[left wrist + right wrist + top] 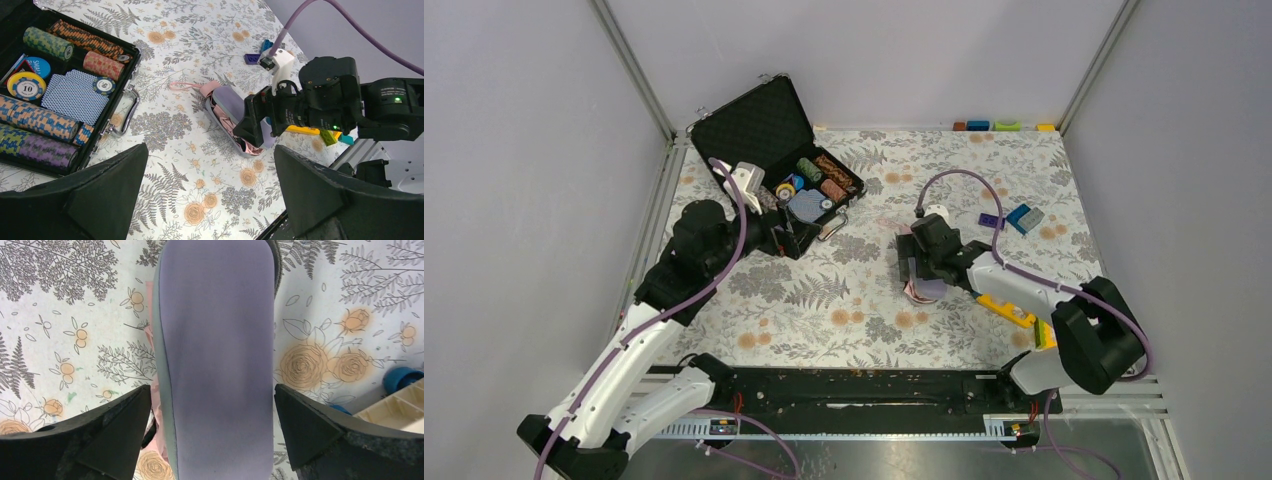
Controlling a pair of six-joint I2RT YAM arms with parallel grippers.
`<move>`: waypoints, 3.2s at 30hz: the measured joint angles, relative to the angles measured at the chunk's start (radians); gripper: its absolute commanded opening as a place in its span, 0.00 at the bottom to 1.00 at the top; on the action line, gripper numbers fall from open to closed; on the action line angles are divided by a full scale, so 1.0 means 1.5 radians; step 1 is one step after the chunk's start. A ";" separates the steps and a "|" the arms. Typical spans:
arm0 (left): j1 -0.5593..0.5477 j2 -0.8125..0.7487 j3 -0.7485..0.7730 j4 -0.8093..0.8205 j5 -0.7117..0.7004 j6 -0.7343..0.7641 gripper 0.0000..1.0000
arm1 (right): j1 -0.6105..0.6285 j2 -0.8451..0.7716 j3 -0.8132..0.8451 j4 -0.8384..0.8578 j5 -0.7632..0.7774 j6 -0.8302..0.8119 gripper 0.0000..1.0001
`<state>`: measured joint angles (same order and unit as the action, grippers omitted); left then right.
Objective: Open the umbrella
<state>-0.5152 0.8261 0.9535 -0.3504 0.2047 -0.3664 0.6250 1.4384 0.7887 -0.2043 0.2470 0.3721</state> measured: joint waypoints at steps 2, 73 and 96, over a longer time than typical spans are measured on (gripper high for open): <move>0.003 0.001 0.000 0.000 0.000 0.000 0.99 | 0.000 -0.011 0.000 -0.014 0.005 -0.010 1.00; 0.018 0.034 0.000 0.004 0.048 -0.007 0.99 | -0.007 -0.120 0.028 -0.180 0.084 -0.034 0.86; 0.018 0.054 0.000 0.001 0.051 -0.004 0.99 | -0.230 -0.113 0.061 -0.192 -0.164 -0.052 1.00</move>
<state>-0.4889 0.9066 0.9531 -0.3496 0.2806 -0.3721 0.2806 1.2690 0.8806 -0.4915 0.0017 0.2939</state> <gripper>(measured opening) 0.989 0.994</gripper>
